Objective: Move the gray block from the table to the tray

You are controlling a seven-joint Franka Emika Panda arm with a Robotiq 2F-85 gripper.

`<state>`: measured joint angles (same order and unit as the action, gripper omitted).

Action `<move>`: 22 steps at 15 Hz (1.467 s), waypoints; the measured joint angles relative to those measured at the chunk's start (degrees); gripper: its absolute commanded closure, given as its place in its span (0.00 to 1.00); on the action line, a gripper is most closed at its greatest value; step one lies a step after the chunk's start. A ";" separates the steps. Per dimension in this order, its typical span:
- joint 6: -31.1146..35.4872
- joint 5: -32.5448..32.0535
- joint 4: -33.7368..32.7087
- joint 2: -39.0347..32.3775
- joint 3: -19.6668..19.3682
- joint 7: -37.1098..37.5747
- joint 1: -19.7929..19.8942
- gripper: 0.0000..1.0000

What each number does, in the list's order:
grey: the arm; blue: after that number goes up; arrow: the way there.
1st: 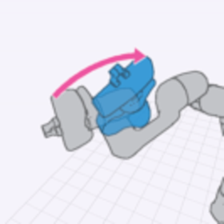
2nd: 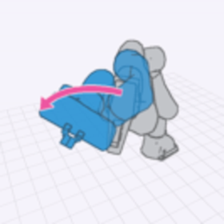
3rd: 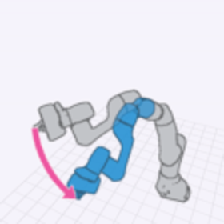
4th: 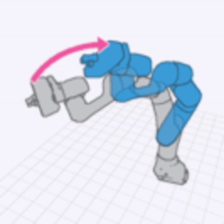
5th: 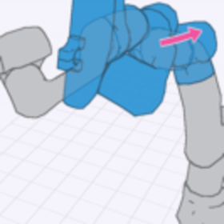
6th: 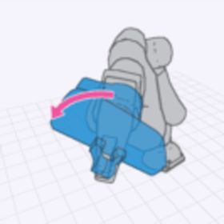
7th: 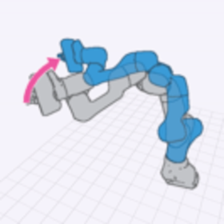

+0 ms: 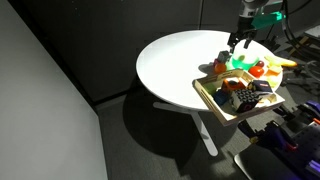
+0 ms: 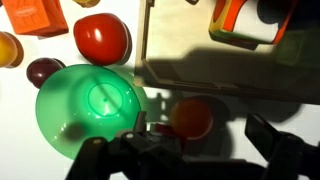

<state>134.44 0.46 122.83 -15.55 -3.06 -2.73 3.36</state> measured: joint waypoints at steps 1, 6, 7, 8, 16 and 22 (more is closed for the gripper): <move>0.32 0.00 -0.92 -0.96 -0.29 1.28 0.01 0.00; 0.74 0.00 -6.22 -5.77 -1.22 7.04 0.01 0.00; 0.73 -0.01 -7.35 -6.79 -1.32 8.12 -0.01 0.00; 0.73 -0.02 -8.39 -7.80 -1.40 8.99 -0.08 0.00; 0.68 -0.61 -16.11 -15.71 -1.87 11.69 -1.22 0.00; 0.57 -0.90 -19.65 -19.14 -3.08 11.74 -1.43 0.00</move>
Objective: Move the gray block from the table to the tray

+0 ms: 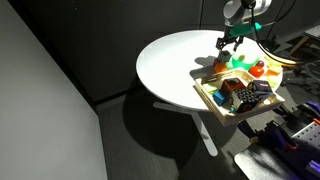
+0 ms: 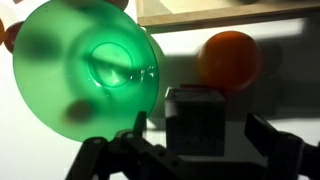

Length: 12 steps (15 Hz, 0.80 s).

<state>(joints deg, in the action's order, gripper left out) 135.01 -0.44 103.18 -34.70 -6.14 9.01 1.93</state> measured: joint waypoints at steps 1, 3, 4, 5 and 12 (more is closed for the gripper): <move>0.00 0.00 -0.33 -0.33 -0.20 0.00 0.00 0.00; 0.00 0.00 -0.92 -0.93 -0.50 0.00 0.00 0.00; 0.00 0.00 -1.17 -1.22 -0.60 0.00 0.00 0.00; 0.00 0.00 -1.40 -1.52 -0.68 0.00 0.00 0.00; -0.27 -0.14 -1.79 -2.91 -0.82 0.00 -0.05 0.51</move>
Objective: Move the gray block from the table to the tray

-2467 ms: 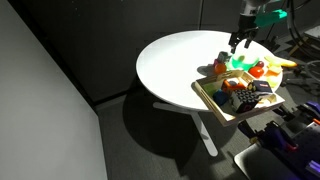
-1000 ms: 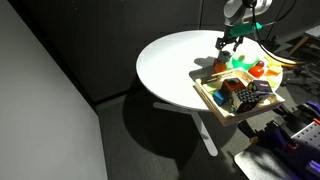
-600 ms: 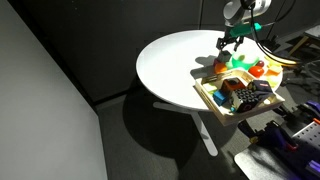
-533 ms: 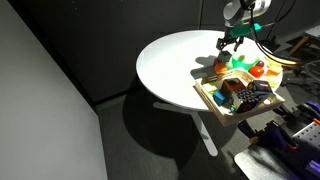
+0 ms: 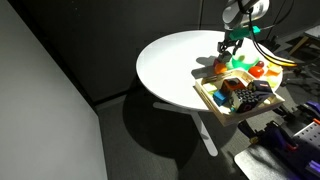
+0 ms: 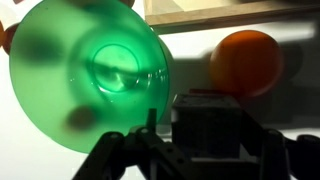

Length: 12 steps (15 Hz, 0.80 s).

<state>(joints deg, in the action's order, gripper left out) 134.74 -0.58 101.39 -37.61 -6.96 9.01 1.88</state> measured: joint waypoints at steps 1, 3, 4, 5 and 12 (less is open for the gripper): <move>-0.23 -0.02 0.00 0.00 0.00 0.00 -0.05 0.59; -0.91 -0.04 -0.03 0.15 0.00 0.00 -0.23 0.67; -1.74 -0.04 -0.03 0.40 0.00 0.00 -0.31 0.69; -2.61 -0.04 -0.02 0.70 -0.01 0.00 -0.37 0.69; -11.24 -1.55 1.57 7.24 -0.30 -0.07 -0.38 0.70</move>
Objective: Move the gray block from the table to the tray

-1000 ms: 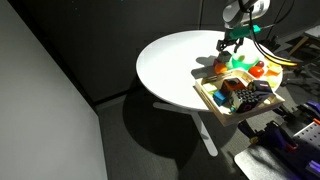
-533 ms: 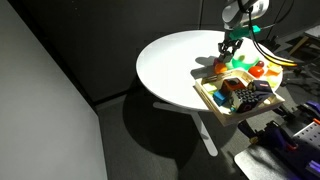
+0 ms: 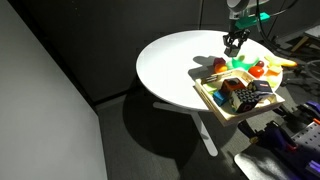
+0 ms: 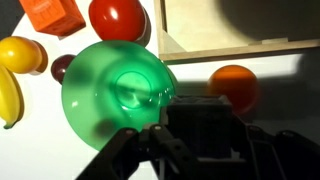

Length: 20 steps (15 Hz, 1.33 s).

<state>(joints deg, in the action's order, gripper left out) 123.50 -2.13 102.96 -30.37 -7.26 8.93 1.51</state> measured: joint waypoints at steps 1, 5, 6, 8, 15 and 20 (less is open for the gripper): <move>-1.24 -0.48 0.71 1.34 -0.06 0.00 0.01 0.70; -3.41 -3.20 5.68 6.79 -0.13 -0.19 0.00 0.70; -3.41 -3.95 7.37 8.08 -0.13 -0.35 -0.01 0.70; -3.42 -5.27 10.87 10.48 -0.12 -0.73 -0.01 0.70; -0.99 -10.66 22.43 15.74 0.31 -1.26 -0.12 0.70; 5.63 -13.74 28.69 16.02 0.92 -1.19 -0.95 0.24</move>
<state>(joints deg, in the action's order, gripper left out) 129.13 -15.87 131.65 -14.34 -6.34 7.74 0.55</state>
